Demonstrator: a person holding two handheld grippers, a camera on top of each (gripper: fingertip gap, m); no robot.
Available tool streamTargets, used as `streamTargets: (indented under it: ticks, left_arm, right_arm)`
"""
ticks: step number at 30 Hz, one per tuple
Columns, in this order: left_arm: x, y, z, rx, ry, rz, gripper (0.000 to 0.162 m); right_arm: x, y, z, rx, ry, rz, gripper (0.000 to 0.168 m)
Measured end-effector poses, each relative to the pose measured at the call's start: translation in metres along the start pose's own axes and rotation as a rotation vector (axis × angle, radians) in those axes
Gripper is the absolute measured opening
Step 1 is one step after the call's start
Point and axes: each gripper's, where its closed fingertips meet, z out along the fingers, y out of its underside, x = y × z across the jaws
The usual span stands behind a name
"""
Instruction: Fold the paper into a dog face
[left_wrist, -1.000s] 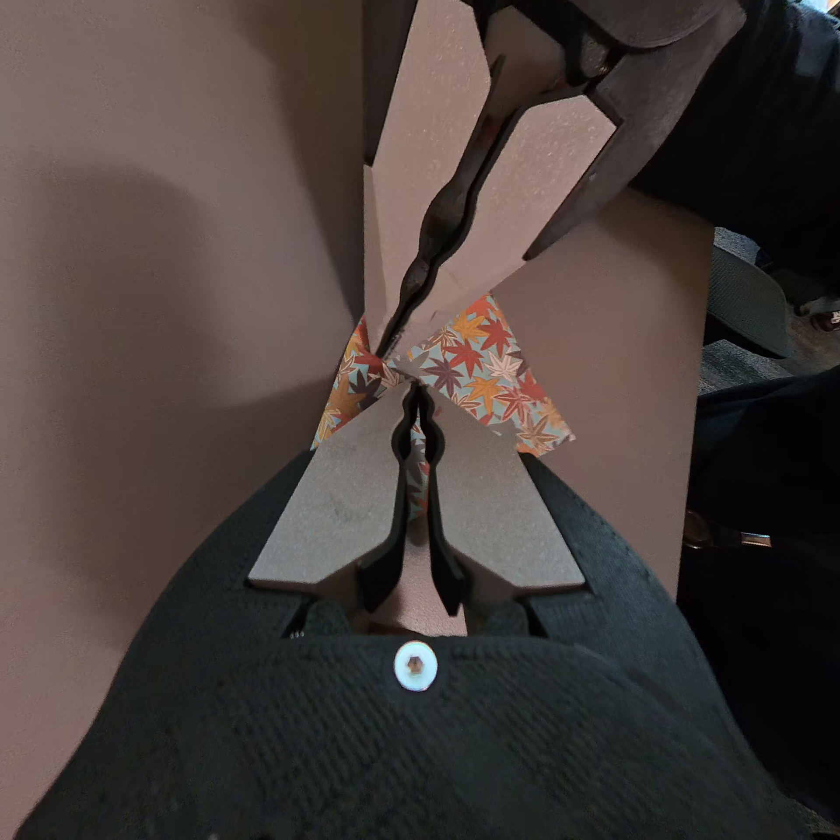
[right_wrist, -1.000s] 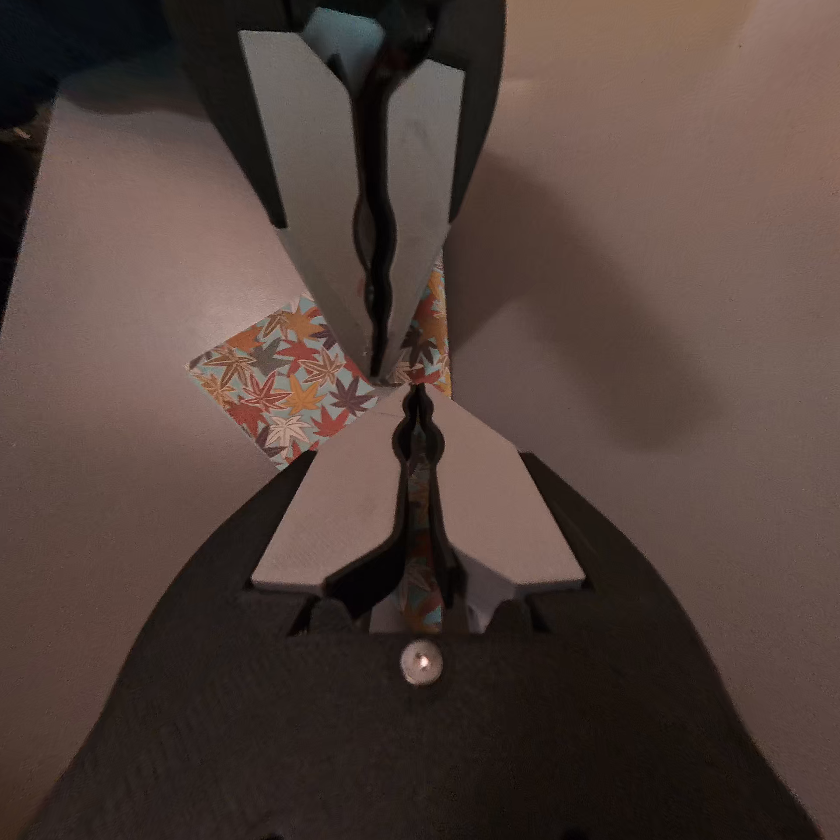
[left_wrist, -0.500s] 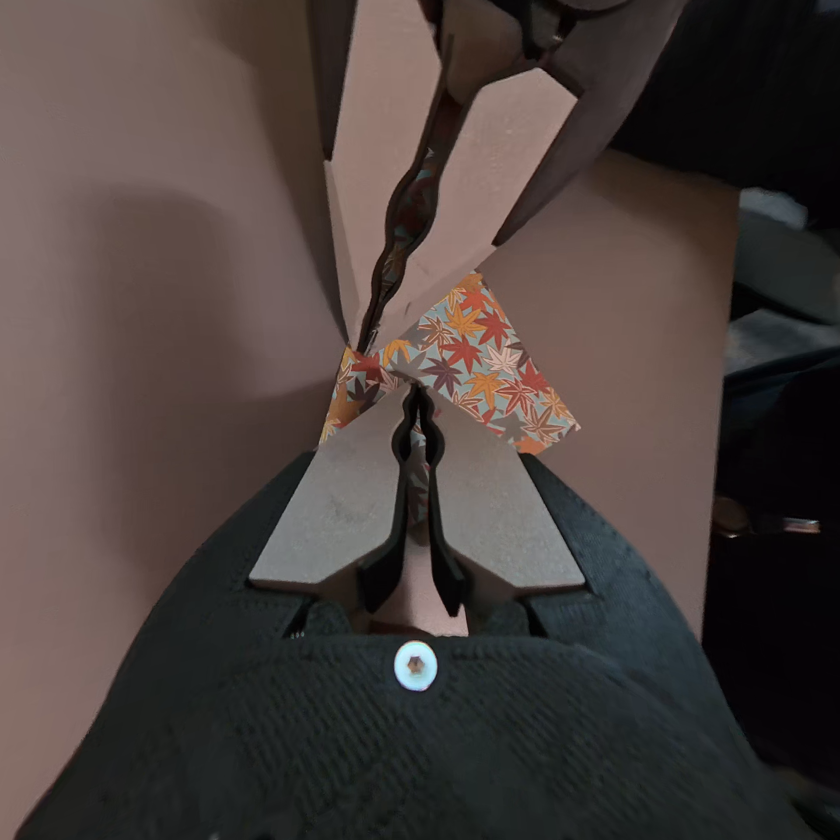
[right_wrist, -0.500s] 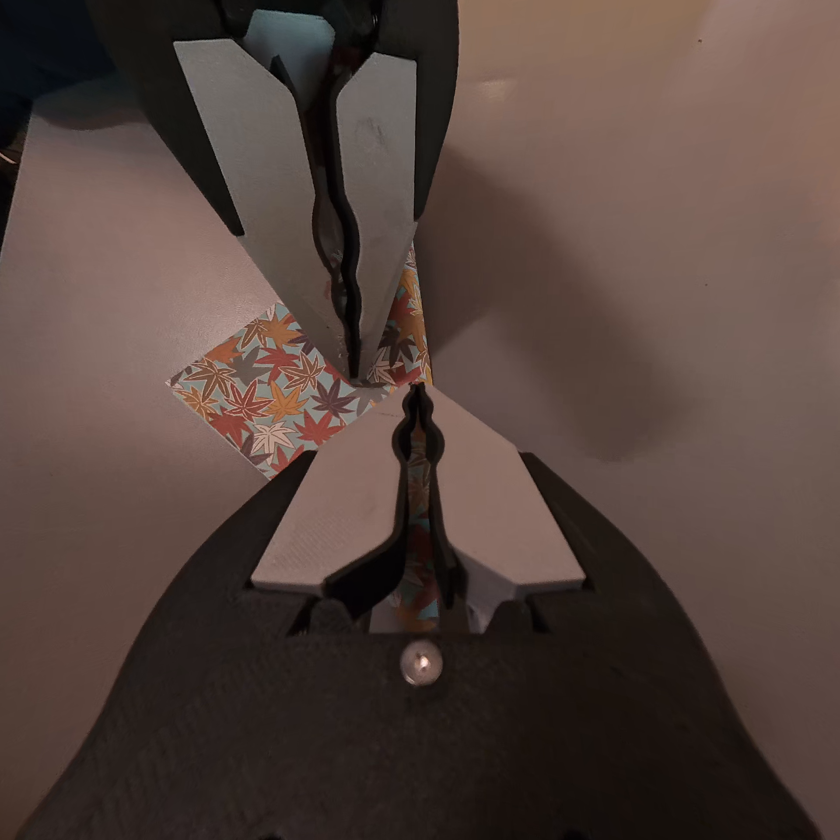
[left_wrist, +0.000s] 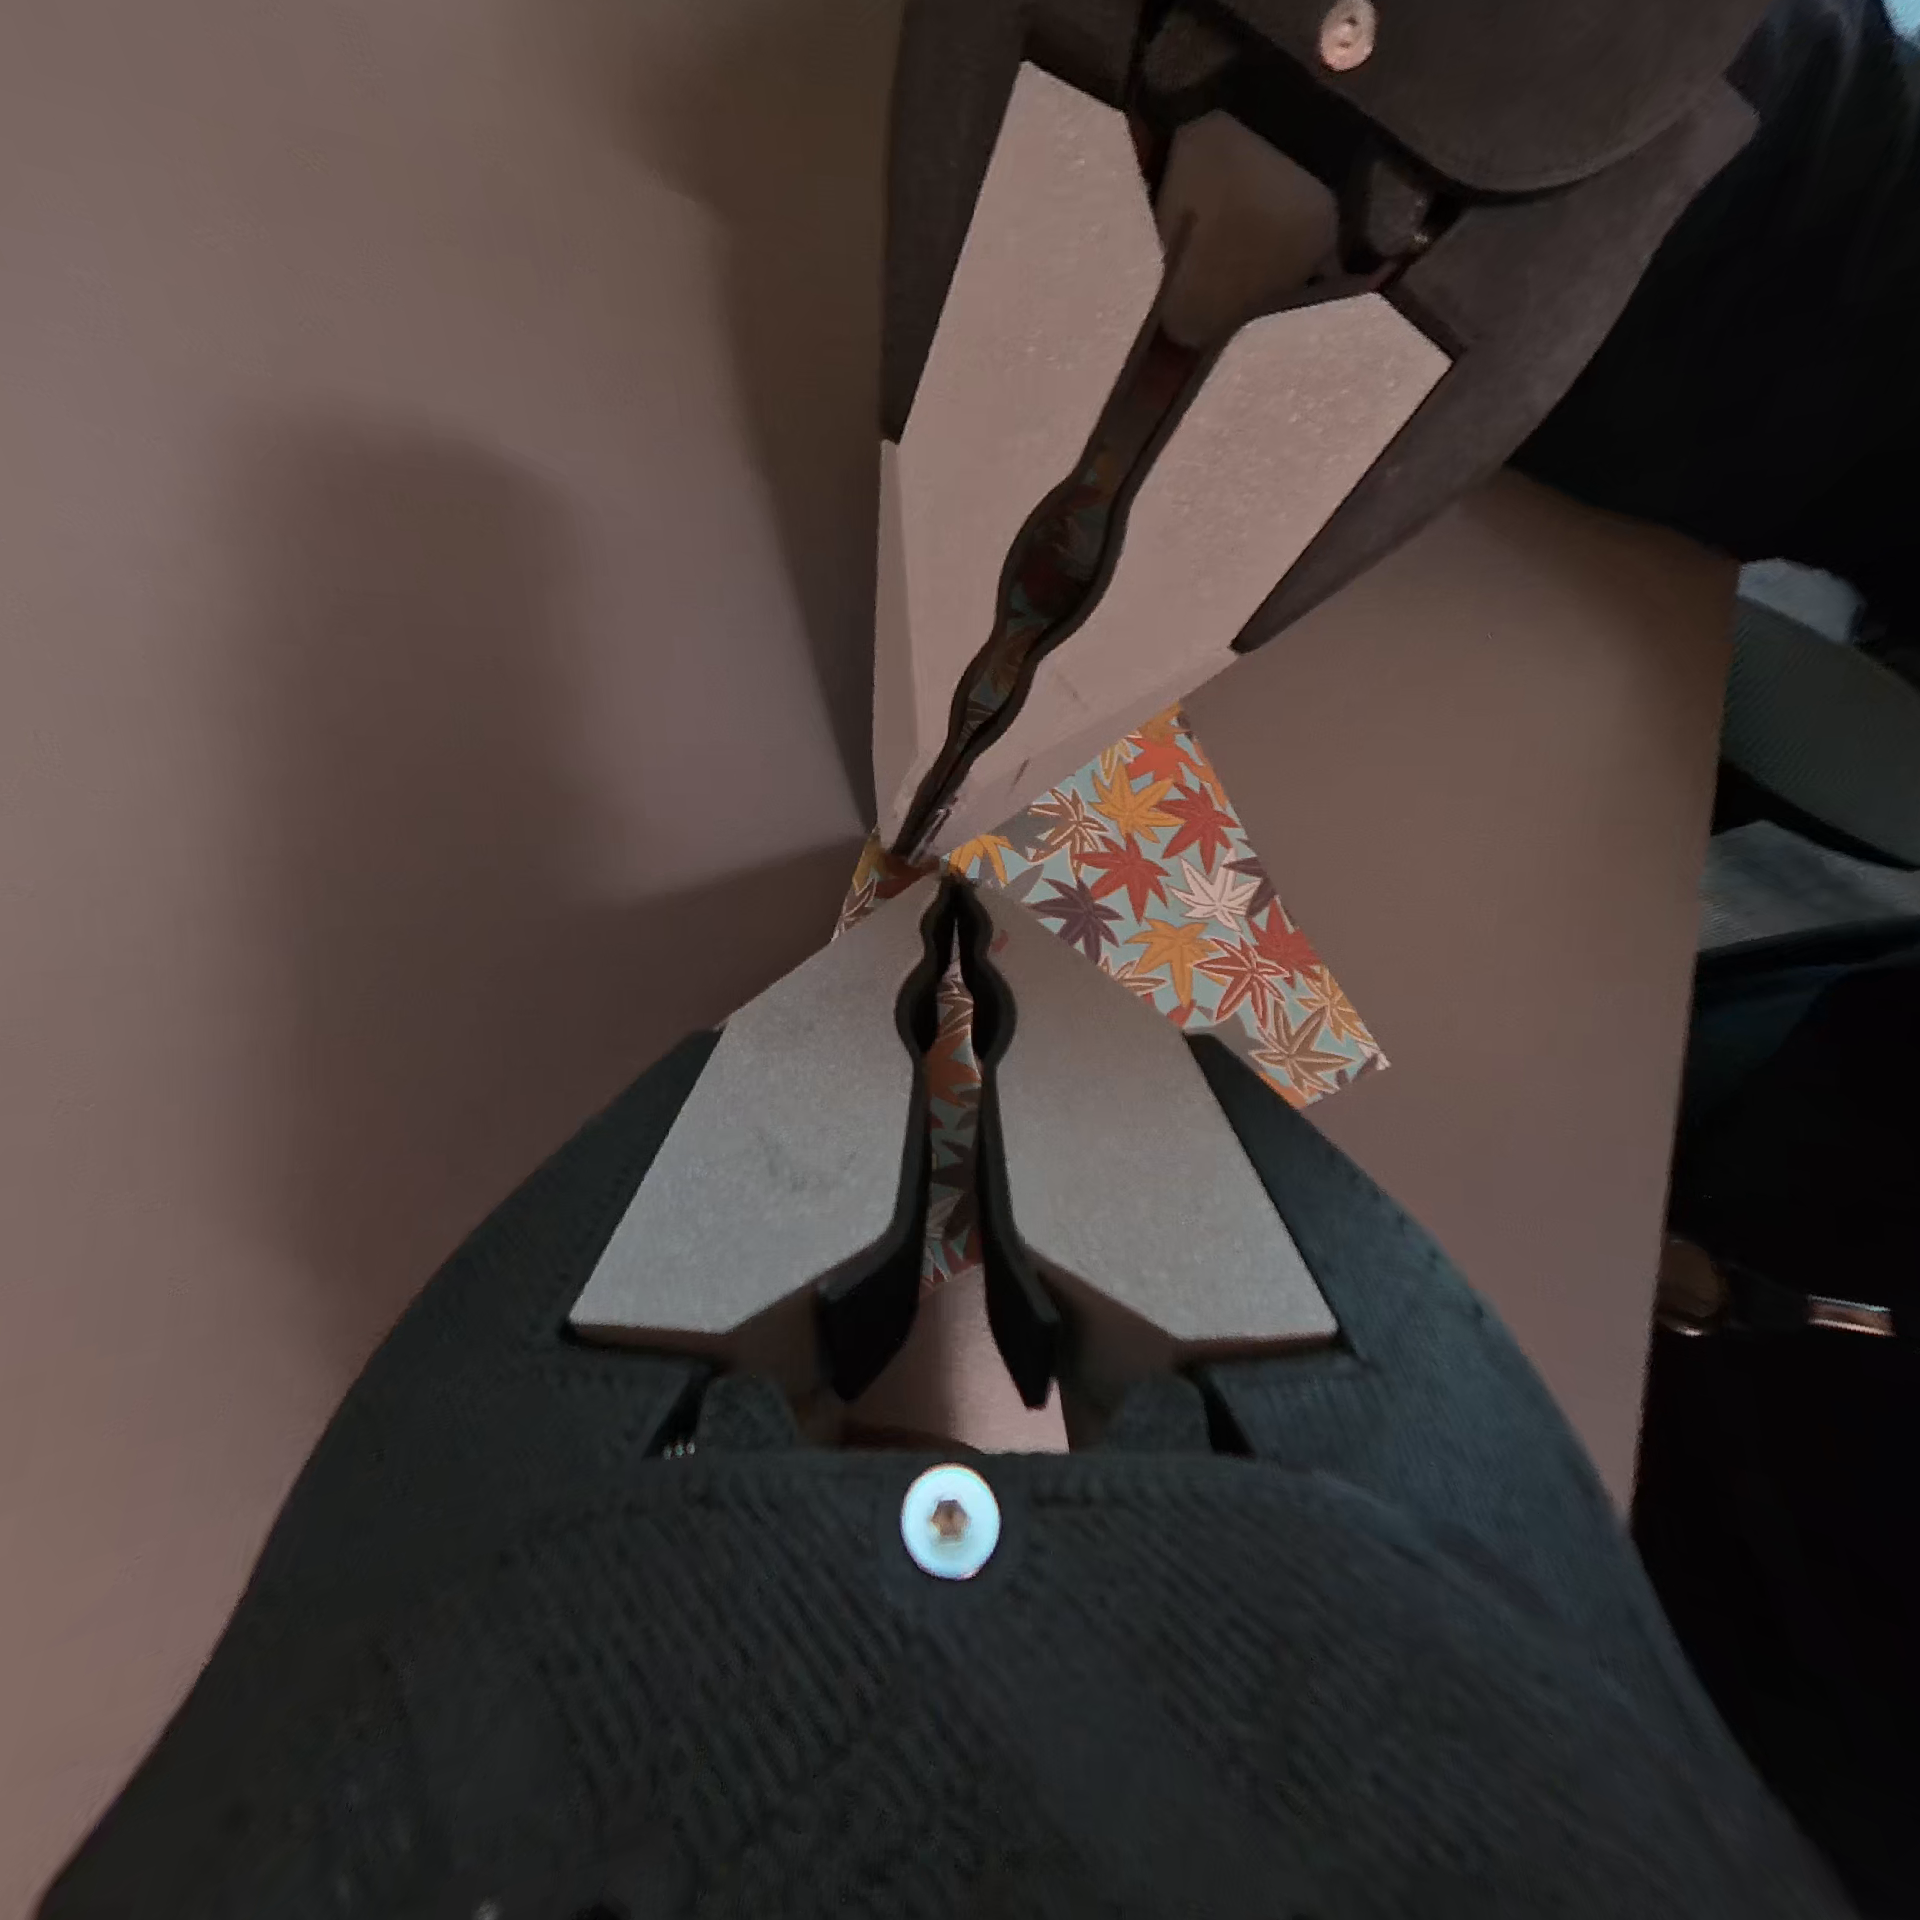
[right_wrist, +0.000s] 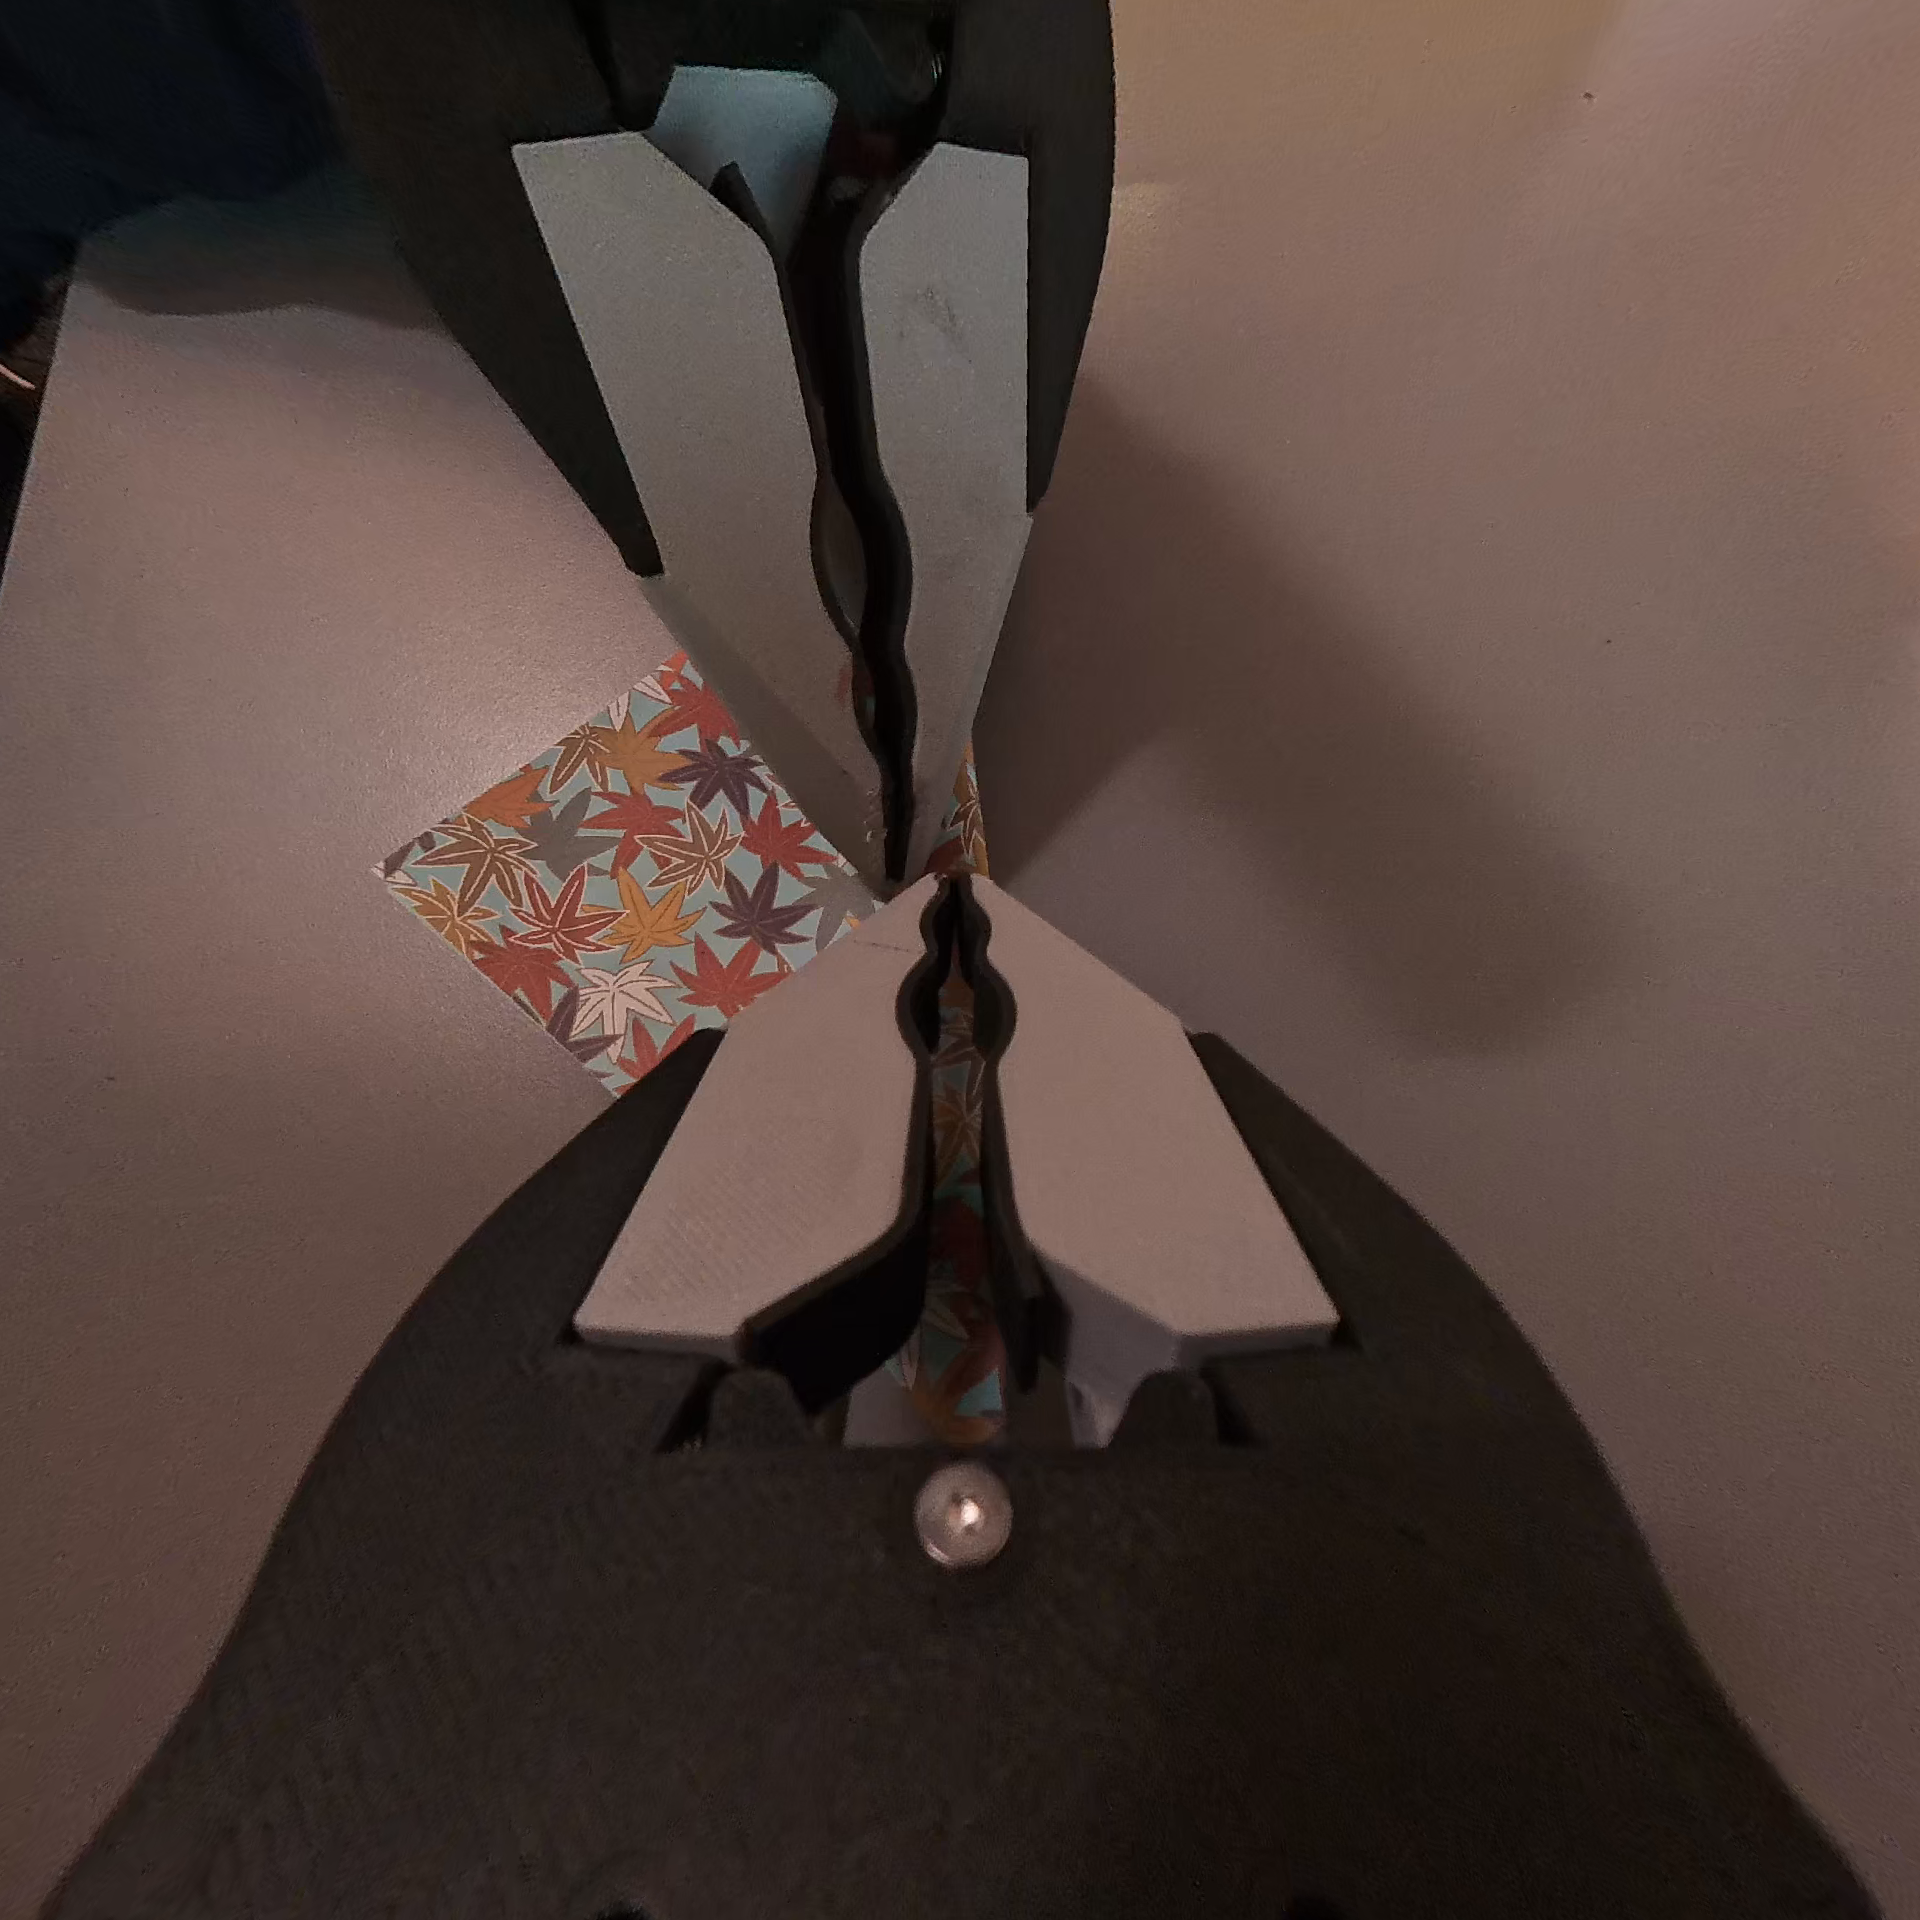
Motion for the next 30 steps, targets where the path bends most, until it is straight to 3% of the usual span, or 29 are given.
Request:
streamTargets:
  ticks: [5,16,20,26,30]
  left_arm:
    - [0.0,0.0,0.0,0.007,0.017,-0.036,0.0]
    - [0.001,0.001,0.0,0.025,0.04,-0.017,0.0]
    - [0.008,0.006,-0.003,0.007,0.102,0.01,0.0]
    - [0.02,0.016,-0.007,-0.027,0.105,0.182,0.0]
    - [0.02,0.016,-0.007,-0.024,0.107,0.206,0.0]
  right_arm:
    - [-0.002,0.003,-0.003,0.002,-0.083,0.072,0.0]
    - [-0.023,0.028,-0.032,-0.047,-0.497,0.478,0.0]
    - [-0.051,0.032,-0.039,-0.109,-0.679,0.485,0.0]
    - [-0.042,-0.013,-0.039,0.104,-0.658,0.446,0.0]
    - [-0.043,-0.005,-0.022,0.033,-0.601,0.424,0.0]
